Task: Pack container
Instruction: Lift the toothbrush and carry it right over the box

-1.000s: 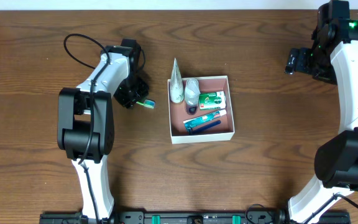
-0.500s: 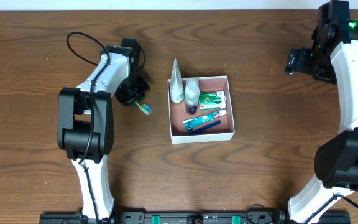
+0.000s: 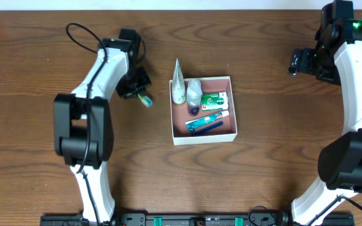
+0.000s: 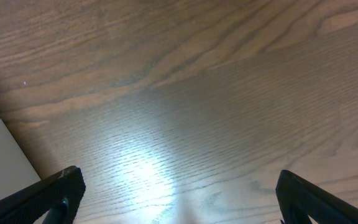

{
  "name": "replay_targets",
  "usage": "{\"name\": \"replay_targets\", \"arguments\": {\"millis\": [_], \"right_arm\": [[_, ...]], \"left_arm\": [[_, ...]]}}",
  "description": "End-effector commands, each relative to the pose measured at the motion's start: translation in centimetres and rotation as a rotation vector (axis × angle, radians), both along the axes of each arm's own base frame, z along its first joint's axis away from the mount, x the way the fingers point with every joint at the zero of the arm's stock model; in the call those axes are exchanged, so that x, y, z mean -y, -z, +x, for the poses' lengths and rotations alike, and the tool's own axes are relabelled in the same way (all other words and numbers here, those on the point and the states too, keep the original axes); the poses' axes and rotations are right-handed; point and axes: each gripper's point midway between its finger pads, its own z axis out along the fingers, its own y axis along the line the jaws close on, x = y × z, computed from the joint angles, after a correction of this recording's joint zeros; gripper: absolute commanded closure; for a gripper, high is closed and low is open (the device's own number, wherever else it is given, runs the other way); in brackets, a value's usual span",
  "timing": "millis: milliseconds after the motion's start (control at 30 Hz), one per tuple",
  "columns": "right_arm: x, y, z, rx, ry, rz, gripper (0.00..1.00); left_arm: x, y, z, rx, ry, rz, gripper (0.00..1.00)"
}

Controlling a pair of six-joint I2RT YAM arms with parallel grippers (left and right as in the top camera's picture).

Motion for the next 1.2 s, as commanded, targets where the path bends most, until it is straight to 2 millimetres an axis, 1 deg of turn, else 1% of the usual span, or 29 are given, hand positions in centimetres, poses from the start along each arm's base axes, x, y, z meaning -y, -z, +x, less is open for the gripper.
{"name": "replay_targets", "arguments": {"millis": [0, 133, 267, 367, 467, 533, 600, 700, 800, 933, 1000, 1067, 1167], "right_arm": [[0.0, -1.0, 0.1, 0.026, -0.012, -0.011, 0.01], [0.0, -1.0, 0.1, 0.027, -0.012, -0.011, 0.01], [0.0, -1.0, 0.1, 0.027, -0.012, -0.011, 0.01], [0.0, -1.0, 0.1, 0.027, -0.012, -0.011, 0.01], [0.0, -1.0, 0.1, 0.026, -0.012, -0.011, 0.01], [0.0, -1.0, 0.1, 0.027, -0.012, -0.011, 0.01], [0.0, -1.0, 0.1, 0.026, -0.012, -0.011, 0.01], [0.0, -1.0, 0.1, 0.026, -0.012, -0.011, 0.01], [0.0, -1.0, 0.1, 0.027, -0.012, -0.011, 0.01], [0.0, -1.0, 0.1, 0.027, -0.012, -0.011, 0.01], [0.0, -1.0, 0.1, 0.027, -0.012, -0.011, 0.01], [0.0, -1.0, 0.1, 0.027, -0.012, -0.011, 0.01], [0.0, -1.0, 0.1, 0.027, -0.012, -0.011, 0.01]], "left_arm": [[0.1, -6.2, 1.4, 0.168, 0.093, -0.008, 0.89], [0.1, -10.4, 1.3, 0.277, 0.153, -0.010, 0.88], [0.0, -14.8, 0.8, 0.387, 0.179, -0.012, 0.89], [-0.1, -17.6, 0.2, 0.459, 0.197, -0.011, 0.89], [0.0, -19.8, -0.6, 0.517, 0.207, -0.014, 0.89], [0.4, -21.4, -1.2, 0.556, 0.232, -0.015, 0.89], [1.2, -22.8, -2.0, 0.596, 0.286, -0.014, 0.89], [3.3, -24.9, -3.6, 0.659, 0.408, -0.014, 0.89], [6.0, -26.6, -5.8, 0.711, 0.569, -0.014, 0.89], [9.6, -27.8, -9.3, 0.745, 0.792, -0.023, 0.89], [11.0, -27.9, -11.3, 0.738, 0.892, -0.032, 0.89], [12.0, -27.5, -12.9, 0.714, 0.968, -0.044, 0.89], [13.6, -26.8, -15.6, 0.661, 1.099, -0.116, 0.89]]}}
